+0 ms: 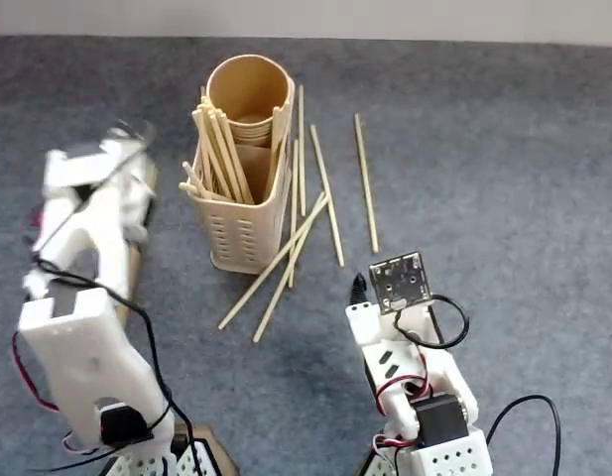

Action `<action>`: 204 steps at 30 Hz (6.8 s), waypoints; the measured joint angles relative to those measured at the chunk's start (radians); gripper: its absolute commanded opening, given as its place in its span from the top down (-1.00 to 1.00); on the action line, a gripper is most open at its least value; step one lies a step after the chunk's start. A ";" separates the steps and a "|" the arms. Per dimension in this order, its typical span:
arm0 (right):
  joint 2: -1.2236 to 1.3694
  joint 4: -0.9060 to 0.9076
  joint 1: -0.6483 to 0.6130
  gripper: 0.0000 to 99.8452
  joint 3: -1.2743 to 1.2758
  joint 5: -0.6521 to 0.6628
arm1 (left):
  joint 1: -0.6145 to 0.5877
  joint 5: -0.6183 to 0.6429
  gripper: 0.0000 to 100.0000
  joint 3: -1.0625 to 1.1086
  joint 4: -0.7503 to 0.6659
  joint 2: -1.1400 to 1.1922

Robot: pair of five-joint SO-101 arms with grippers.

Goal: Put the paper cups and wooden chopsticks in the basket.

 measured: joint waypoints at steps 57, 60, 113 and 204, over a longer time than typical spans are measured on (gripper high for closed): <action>0.037 0.086 0.054 0.87 -0.106 0.046 | -0.328 0.196 0.80 -1.266 0.388 -0.183; 0.166 0.063 0.054 0.87 -0.207 0.046 | -0.376 0.196 0.77 -1.000 0.388 -0.152; 1.784 -0.087 0.149 0.99 -1.445 -0.025 | -0.178 0.327 0.53 -0.028 0.031 0.015; 1.910 -0.302 -0.209 0.67 -1.102 -0.704 | -0.175 0.325 0.53 -0.028 0.031 0.015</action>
